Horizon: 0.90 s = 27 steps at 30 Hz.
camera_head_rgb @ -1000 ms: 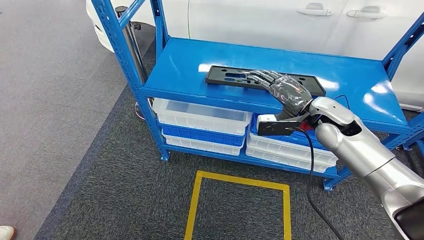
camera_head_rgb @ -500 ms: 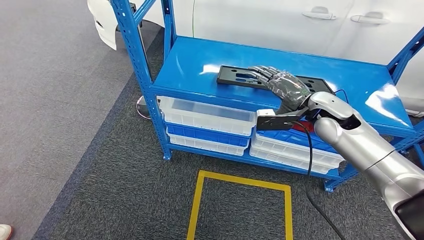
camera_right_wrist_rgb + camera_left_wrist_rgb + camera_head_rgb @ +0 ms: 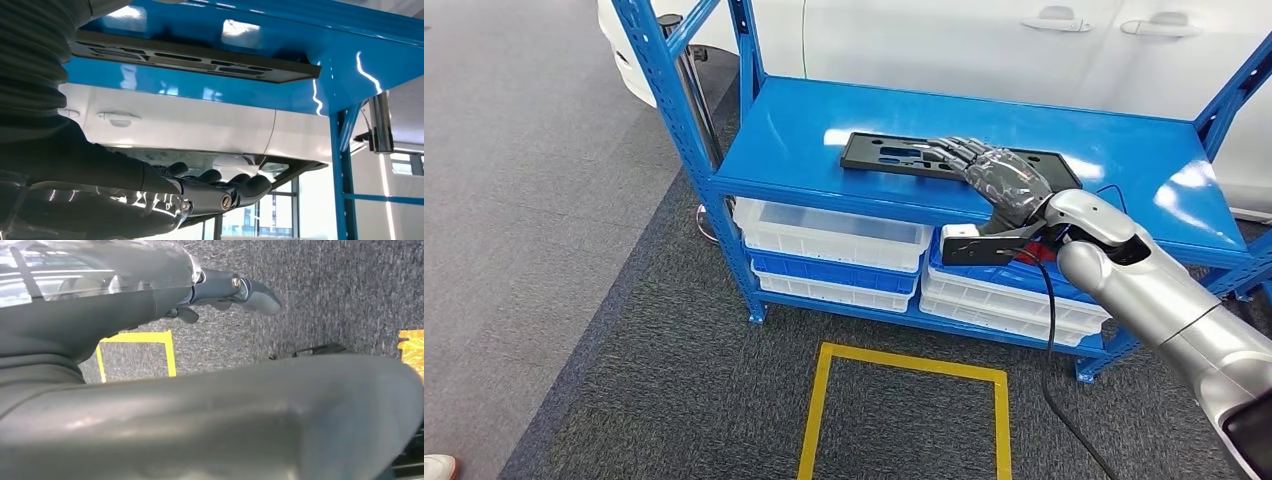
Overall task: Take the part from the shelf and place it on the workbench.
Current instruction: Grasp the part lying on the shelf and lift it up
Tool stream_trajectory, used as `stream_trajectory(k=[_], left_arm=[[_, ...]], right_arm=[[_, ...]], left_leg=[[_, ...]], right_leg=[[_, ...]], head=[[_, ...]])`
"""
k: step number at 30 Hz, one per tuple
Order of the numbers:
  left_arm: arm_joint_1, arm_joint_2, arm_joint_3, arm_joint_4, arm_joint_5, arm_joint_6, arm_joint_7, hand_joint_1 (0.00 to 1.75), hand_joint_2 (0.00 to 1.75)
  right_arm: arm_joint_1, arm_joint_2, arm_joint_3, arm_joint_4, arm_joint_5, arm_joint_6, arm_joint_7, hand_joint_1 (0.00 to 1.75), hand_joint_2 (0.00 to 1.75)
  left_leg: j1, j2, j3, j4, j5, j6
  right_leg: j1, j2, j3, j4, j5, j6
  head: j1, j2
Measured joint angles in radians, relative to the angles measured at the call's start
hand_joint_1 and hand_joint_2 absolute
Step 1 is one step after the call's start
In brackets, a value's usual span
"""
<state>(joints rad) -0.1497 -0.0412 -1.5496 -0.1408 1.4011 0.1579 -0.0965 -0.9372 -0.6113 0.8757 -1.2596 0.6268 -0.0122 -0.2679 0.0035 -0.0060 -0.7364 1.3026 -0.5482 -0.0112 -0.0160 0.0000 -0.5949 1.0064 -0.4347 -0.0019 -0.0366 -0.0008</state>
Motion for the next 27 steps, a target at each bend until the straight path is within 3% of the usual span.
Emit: stream_trajectory(k=[2, 4, 5, 9, 11, 13, 14, 15, 17, 19, 20, 22, 24, 25, 27], left_arm=[[0.000, 0.000, 0.000, 0.000, 0.000, 0.000, 0.000, 0.00, 0.00], [-0.002, 0.001, 0.000, 0.000, 0.001, 0.000, 0.000, 0.00, 0.00], [-0.002, 0.001, 0.000, 0.000, 0.001, 0.000, 0.000, 0.00, 0.00], [-0.001, 0.001, 0.000, 0.000, 0.002, -0.001, -0.001, 0.00, 0.00], [-0.002, 0.002, 0.000, 0.000, 0.002, -0.002, -0.001, 0.00, 0.00], [-0.001, 0.002, 0.000, 0.000, 0.002, -0.003, -0.002, 0.00, 0.00], [0.000, 0.002, 0.000, 0.000, 0.002, -0.003, -0.002, 0.00, 0.00], [0.002, 0.002, 0.000, 0.000, 0.002, -0.003, -0.002, 0.00, 0.00], [0.002, 0.002, 0.000, 0.000, 0.002, -0.003, -0.002, 0.00, 0.00], [0.001, 0.001, 0.000, 0.000, 0.002, -0.003, -0.002, 0.00, 0.00], [0.001, 0.001, 0.000, 0.000, 0.002, -0.003, -0.002, 0.00, 0.00], [0.001, 0.001, 0.000, 0.000, 0.002, -0.003, -0.002, 0.00, 0.00], [-0.001, 0.001, 0.000, 0.000, 0.002, -0.003, -0.003, 0.00, 0.00], [-0.001, 0.002, 0.000, 0.000, 0.002, -0.003, -0.003, 0.00, 0.00], [-0.002, 0.002, 0.000, 0.000, 0.002, -0.003, -0.003, 0.00, 0.00]], right_arm=[[-0.002, 0.000, 0.001, 0.002, 0.001, 0.001, 0.002, 0.00, 0.00], [-0.007, 0.000, 0.001, 0.003, -0.001, 0.006, 0.005, 0.00, 0.00], [-0.010, 0.000, 0.001, 0.004, -0.002, 0.009, 0.008, 0.00, 0.00], [-0.015, -0.002, 0.001, 0.006, -0.007, 0.013, 0.013, 0.00, 0.00], [-0.016, -0.007, 0.002, 0.007, -0.011, 0.012, 0.013, 0.00, 0.00], [-0.011, -0.014, 0.003, 0.007, -0.015, 0.012, 0.015, 0.00, 0.00], [-0.007, -0.017, 0.004, 0.007, -0.016, 0.012, 0.015, 0.00, 0.00], [-0.004, -0.020, 0.005, 0.007, -0.016, 0.012, 0.016, 0.00, 0.00], [-0.002, -0.023, 0.005, 0.006, -0.016, 0.010, 0.016, 0.00, 0.00], [-0.003, -0.027, 0.005, 0.006, -0.017, 0.008, 0.017, 0.00, 0.00], [-0.003, -0.028, 0.005, 0.006, -0.017, 0.007, 0.017, 0.00, 0.00], [-0.003, -0.029, 0.005, 0.006, -0.017, 0.006, 0.018, 0.00, 0.00], [-0.004, -0.030, 0.005, 0.006, -0.017, 0.005, 0.018, 0.00, 0.00], [-0.005, -0.030, 0.005, 0.005, -0.017, 0.005, 0.019, 0.00, 0.00], [-0.007, -0.031, 0.005, 0.003, -0.017, 0.004, 0.019, 0.00, 0.00]], left_leg=[[0.002, 0.000, 0.061, -0.129, 0.071, 0.003], [0.000, 0.000, 0.121, -0.250, 0.110, 0.011], [-0.001, -0.001, 0.133, -0.276, 0.111, 0.016], [-0.003, -0.002, 0.140, -0.289, 0.112, 0.041], [-0.002, -0.001, 0.145, -0.295, 0.113, 0.051], [-0.005, -0.001, 0.148, -0.295, 0.109, 0.056], [-0.007, -0.002, 0.151, -0.294, 0.106, 0.057], [-0.008, -0.002, 0.156, -0.294, 0.102, 0.058], [-0.010, -0.002, 0.170, -0.294, 0.092, 0.056], [-0.013, -0.003, 0.181, -0.293, 0.081, 0.050], [-0.013, -0.003, 0.182, -0.292, 0.077, 0.045], [-0.013, -0.002, 0.183, -0.294, 0.072, 0.036], [-0.013, 0.001, 0.185, -0.292, 0.062, 0.026], [-0.013, 0.001, 0.179, -0.271, 0.050, 0.021], [-0.008, 0.002, 0.127, -0.167, 0.007, 0.011]], right_leg=[[0.000, 0.000, 0.005, 0.002, -0.005, 0.004], [0.003, 0.001, 0.006, 0.005, -0.010, 0.012], [0.004, 0.002, 0.005, 0.006, -0.011, 0.018], [0.001, 0.001, -0.002, 0.023, -0.024, 0.040], [-0.001, 0.001, -0.048, 0.114, -0.070, 0.046], [0.000, 0.001, -0.124, 0.248, -0.117, 0.050], [0.000, 0.001, -0.151, 0.288, -0.119, 0.050], [0.000, 0.001, -0.159, 0.289, -0.101, 0.049], [0.002, 0.001, -0.118, 0.179, -0.020, 0.041], [0.009, 0.001, -0.061, 0.053, 0.033, 0.030], [0.013, 0.001, -0.046, 0.020, 0.040, 0.025], [0.018, 0.003, -0.042, 0.007, 0.031, 0.015], [0.013, 0.004, -0.033, 0.000, 0.028, 0.005], [0.010, 0.003, -0.026, -0.005, 0.027, -0.001], [0.007, 0.001, -0.013, -0.010, 0.020, -0.010]], head=[[0.000, 0.000], [0.000, 0.000], [0.000, 0.000], [0.000, 0.000], [0.000, 0.000], [0.000, 0.000], [0.000, 0.000], [0.000, 0.000], [0.000, 0.000], [0.000, 0.000], [0.000, 0.000], [0.000, 0.000], [0.000, 0.000], [0.000, 0.000], [0.000, 0.000]])
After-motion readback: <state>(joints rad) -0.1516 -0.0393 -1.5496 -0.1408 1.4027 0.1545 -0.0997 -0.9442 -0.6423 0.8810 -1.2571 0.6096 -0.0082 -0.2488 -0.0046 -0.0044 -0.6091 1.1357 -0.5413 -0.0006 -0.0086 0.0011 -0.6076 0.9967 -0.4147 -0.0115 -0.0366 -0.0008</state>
